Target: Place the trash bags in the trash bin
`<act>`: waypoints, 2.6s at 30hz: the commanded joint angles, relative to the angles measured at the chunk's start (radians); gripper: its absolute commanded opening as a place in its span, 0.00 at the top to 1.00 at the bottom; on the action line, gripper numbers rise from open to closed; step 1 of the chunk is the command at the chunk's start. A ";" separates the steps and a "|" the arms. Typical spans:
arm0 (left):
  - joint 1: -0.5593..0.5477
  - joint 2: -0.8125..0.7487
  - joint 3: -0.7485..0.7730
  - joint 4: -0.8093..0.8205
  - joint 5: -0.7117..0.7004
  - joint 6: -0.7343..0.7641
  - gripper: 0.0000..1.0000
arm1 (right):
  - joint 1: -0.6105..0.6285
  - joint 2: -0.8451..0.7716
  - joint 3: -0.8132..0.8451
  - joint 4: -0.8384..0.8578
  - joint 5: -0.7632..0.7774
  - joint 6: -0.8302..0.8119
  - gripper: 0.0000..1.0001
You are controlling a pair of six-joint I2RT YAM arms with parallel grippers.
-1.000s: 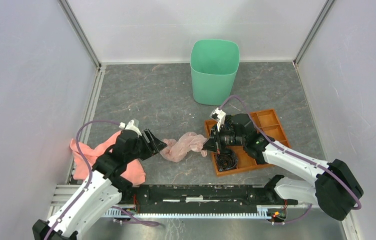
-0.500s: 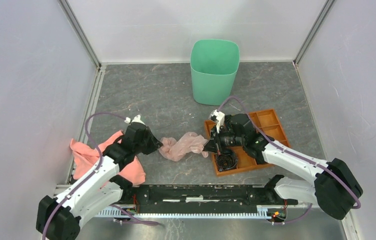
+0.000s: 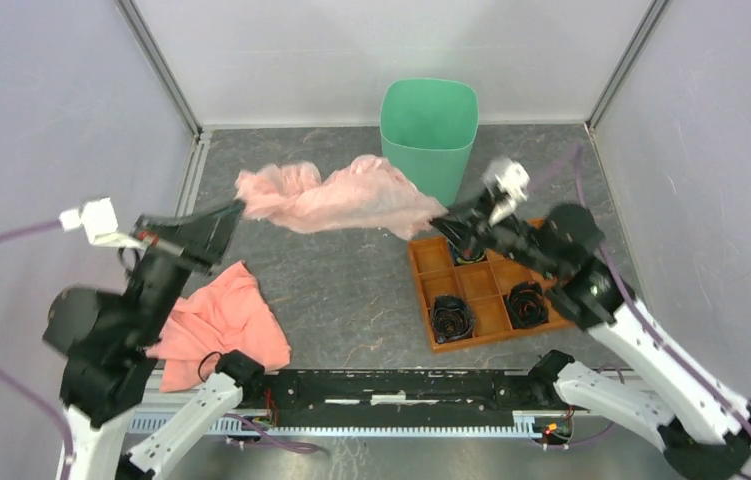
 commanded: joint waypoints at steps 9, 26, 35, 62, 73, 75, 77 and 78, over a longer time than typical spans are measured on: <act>0.001 -0.072 -0.173 -0.341 -0.199 -0.033 0.98 | -0.001 0.065 -0.297 0.064 -0.072 0.052 1.00; 0.001 -0.136 -0.075 -0.594 -0.457 -0.119 0.98 | -0.021 -0.113 -0.263 -0.108 0.120 -0.073 0.94; 0.001 -0.005 -0.088 -0.575 -0.391 -0.142 0.98 | -0.021 0.024 -0.387 -0.009 -0.204 0.023 1.00; 0.018 0.401 -0.173 -0.345 -0.345 0.053 0.00 | -0.071 0.110 -0.245 -0.148 0.160 -0.176 0.13; 0.018 0.297 -0.403 -0.189 0.006 -0.021 0.00 | -0.072 0.092 -0.291 -0.074 0.378 -0.127 0.02; 0.018 0.353 -0.418 -0.159 0.065 -0.020 0.00 | -0.073 0.108 -0.290 -0.069 0.370 -0.123 0.02; 0.016 0.413 -0.412 -0.150 0.080 -0.010 0.00 | -0.072 0.122 -0.291 -0.051 0.318 -0.121 0.02; 0.016 0.438 -0.408 -0.146 0.085 -0.005 0.00 | -0.072 0.130 -0.291 -0.039 0.273 -0.122 0.02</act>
